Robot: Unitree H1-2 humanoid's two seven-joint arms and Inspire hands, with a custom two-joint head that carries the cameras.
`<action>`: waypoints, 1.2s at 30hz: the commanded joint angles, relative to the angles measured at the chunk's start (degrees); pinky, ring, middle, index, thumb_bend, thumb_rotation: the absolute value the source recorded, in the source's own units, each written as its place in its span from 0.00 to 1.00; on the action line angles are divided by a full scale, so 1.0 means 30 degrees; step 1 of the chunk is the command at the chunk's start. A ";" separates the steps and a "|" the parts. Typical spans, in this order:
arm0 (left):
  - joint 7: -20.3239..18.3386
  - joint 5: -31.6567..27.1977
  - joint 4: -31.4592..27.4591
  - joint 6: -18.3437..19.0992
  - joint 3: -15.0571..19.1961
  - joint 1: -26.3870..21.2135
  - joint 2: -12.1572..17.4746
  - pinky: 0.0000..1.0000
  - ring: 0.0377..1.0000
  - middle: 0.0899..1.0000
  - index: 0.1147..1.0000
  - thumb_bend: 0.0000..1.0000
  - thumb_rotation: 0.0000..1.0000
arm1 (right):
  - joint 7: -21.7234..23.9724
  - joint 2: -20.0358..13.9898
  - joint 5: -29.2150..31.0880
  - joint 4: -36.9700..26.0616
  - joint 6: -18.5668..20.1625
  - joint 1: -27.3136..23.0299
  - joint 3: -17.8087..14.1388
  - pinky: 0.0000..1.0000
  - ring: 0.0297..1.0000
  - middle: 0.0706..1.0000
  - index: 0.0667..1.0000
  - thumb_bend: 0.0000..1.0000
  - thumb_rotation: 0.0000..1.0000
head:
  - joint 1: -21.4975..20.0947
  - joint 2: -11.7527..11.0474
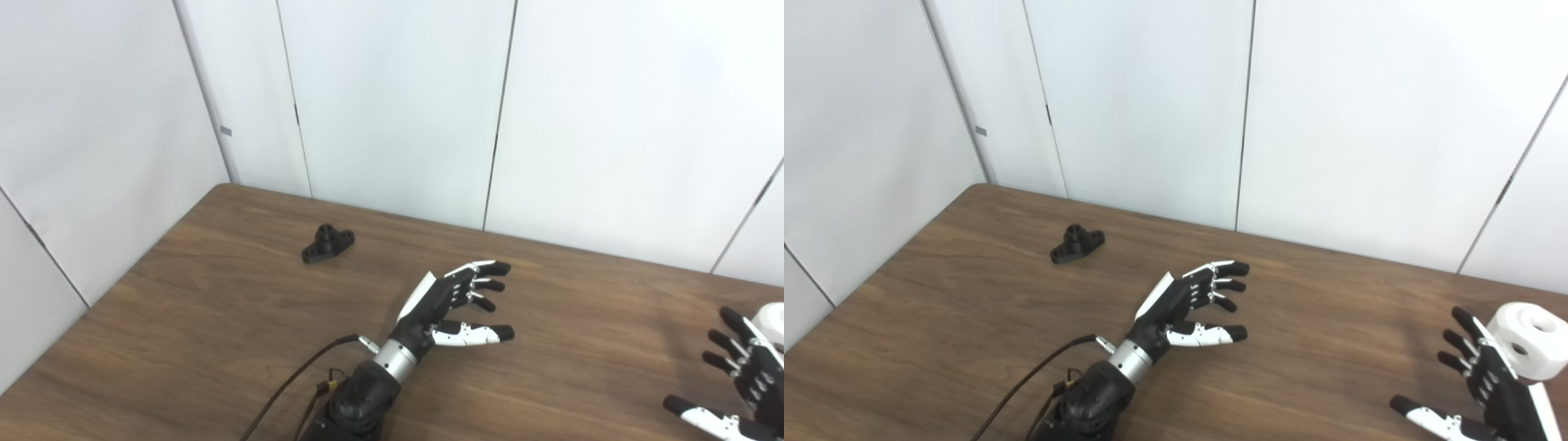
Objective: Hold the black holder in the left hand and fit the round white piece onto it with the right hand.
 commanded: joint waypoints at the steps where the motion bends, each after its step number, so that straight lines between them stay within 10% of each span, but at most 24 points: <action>1: 0.0304 -0.0052 0.0910 -0.0493 -0.0051 0.0419 -0.0180 0.59 0.76 0.82 0.77 0.82 0.18 | 0.0022 -0.0470 0.0002 -0.0435 -0.0960 -0.0528 -0.0115 0.80 0.88 0.95 0.91 0.71 0.02 | -0.0024 0.0023; 16: 0.0591 -0.0006 -0.0271 0.0648 0.0252 0.0327 -0.0056 0.56 0.70 0.78 0.73 0.77 0.07 | 0.0059 -0.0686 0.0161 -0.0314 -0.1209 -0.0533 -0.0124 0.82 0.88 0.96 0.92 0.68 0.00 | 0.0329 -0.0005; 36: -0.0141 0.2886 -0.3185 0.1190 0.0847 -0.1210 0.5242 0.57 0.70 0.73 0.69 0.70 0.00 | 0.0326 -0.0932 0.0550 0.0062 -0.1400 -0.0553 -0.0299 0.81 0.87 0.98 0.93 0.65 0.00 | 0.0623 0.0136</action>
